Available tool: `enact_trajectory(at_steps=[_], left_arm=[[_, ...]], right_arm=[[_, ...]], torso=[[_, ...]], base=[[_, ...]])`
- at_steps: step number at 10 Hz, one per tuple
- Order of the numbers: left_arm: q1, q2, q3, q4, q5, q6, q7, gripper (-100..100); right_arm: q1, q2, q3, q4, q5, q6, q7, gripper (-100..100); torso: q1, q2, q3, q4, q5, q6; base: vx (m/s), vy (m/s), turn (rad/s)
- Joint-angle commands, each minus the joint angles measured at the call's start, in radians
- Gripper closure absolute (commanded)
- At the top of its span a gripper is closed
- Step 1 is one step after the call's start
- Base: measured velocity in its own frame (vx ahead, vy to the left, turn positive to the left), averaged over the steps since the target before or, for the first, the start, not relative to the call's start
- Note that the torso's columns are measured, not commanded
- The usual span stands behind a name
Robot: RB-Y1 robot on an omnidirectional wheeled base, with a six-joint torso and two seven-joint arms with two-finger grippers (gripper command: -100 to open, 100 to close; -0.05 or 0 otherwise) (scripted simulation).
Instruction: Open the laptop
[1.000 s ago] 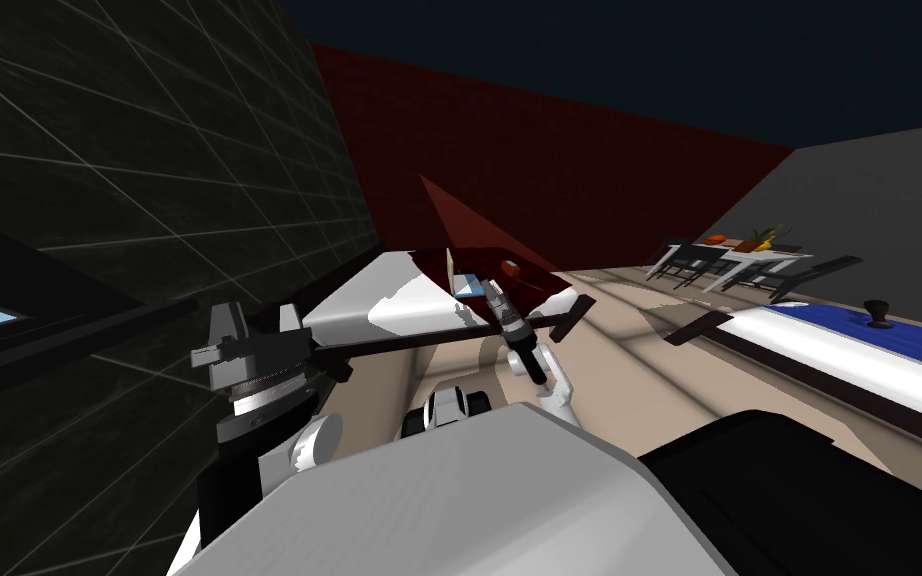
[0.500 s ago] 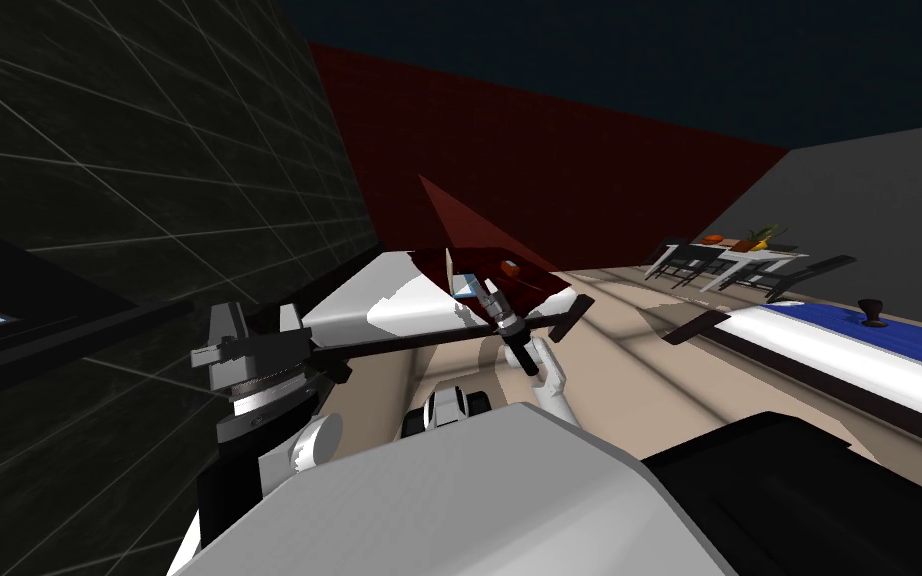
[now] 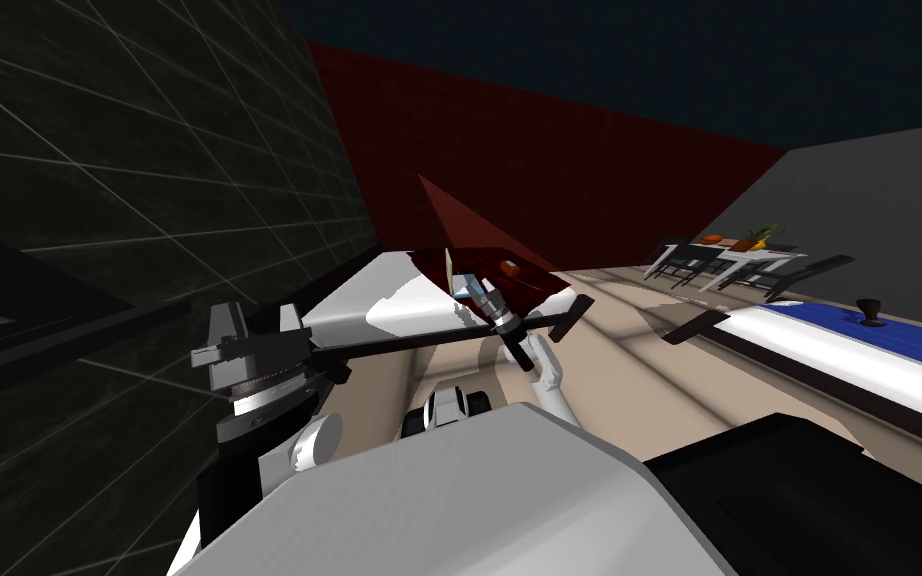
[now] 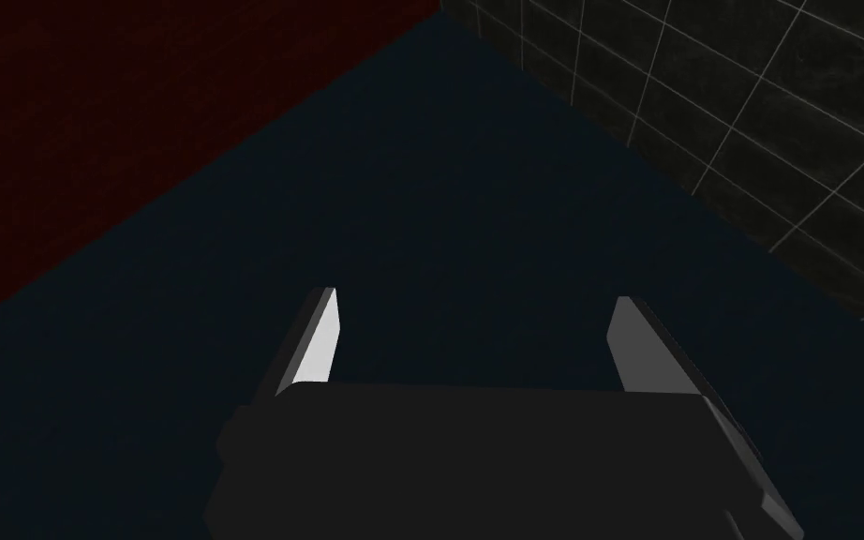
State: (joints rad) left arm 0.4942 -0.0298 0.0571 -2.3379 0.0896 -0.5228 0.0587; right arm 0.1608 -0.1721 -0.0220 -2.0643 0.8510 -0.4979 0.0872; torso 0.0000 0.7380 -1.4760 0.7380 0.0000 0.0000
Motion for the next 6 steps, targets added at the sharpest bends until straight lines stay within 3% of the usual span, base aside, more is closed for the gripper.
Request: enact_trajectory(at_steps=[1,4,5,6], left_arm=[[0.000,0.000,0.000,0.000,0.000,0.000,0.000,0],[0.000,0.000,0.000,0.000,0.000,0.000,0.000,0],[0.000,0.000,0.000,0.000,0.000,0.000,0.000,0],[0.000,0.000,0.000,0.000,0.000,0.000,0.000,0]], right_arm=[[-0.038,-0.004,-0.002,0.028,0.069,0.009,0.022,-100],[-0.038,-0.004,-0.002,0.028,0.139,0.009,0.022,-100],[-0.078,-0.007,-0.005,0.058,0.179,0.019,0.043,-100],[-0.078,-0.007,-0.005,0.058,0.205,0.019,0.043,-100]], torso=[[0.000,0.000,0.000,0.000,0.000,0.000],[0.000,0.000,0.000,0.000,0.000,0.000],[0.000,0.000,0.000,0.000,0.000,0.000],[0.000,0.000,0.000,0.000,0.000,0.000]], base=[[0.003,-0.003,-0.015],[0.002,-0.001,-0.002],[0.004,-0.003,-0.012],[0.005,-0.004,-0.003]])
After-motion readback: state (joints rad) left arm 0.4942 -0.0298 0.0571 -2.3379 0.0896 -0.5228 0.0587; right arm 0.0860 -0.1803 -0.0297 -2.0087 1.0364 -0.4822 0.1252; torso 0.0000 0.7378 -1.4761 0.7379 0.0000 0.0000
